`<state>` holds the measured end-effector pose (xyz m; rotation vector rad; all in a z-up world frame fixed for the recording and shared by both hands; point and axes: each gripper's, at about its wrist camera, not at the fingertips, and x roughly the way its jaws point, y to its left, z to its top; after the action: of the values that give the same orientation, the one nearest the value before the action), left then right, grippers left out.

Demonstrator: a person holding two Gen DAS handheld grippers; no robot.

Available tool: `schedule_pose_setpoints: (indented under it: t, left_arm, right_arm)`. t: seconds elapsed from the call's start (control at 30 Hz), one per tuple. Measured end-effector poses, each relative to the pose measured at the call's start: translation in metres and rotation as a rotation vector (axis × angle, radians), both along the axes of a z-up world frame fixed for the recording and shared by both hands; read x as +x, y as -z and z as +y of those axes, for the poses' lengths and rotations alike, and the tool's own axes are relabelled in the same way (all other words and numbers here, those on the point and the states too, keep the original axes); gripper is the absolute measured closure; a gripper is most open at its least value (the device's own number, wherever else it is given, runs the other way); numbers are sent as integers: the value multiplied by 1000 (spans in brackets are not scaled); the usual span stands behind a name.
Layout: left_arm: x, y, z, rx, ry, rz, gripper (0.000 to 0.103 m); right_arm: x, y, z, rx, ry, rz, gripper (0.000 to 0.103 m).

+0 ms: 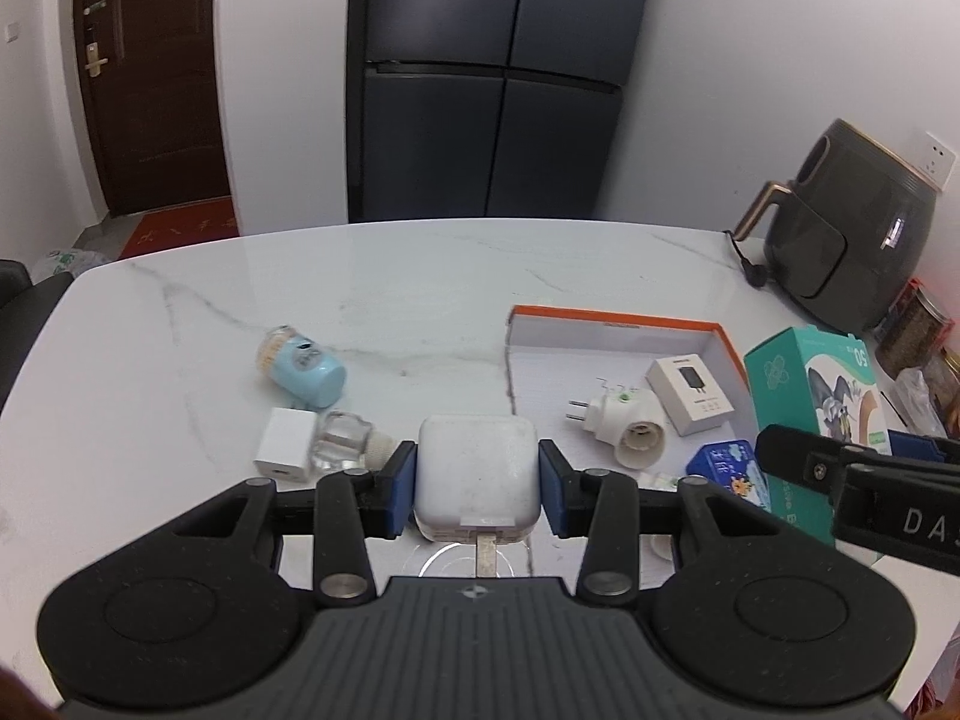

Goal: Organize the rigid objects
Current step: 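Carry the white charger and bandage box over the orange-rimmed box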

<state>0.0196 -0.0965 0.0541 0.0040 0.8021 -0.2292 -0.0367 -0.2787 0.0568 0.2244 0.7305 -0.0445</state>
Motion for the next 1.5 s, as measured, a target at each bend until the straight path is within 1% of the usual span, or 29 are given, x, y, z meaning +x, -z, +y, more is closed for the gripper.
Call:
schedule_pose_setpoints:
  t: [0.93, 1.5]
  left_arm:
    - [12, 8, -59, -7, 115, 17, 61]
    - [26, 16, -83, -16, 133, 37, 61]
  right_arm:
    - [-3, 4, -54, -3, 103, 14, 19]
    - [11, 12, -76, -1, 118, 31, 19]
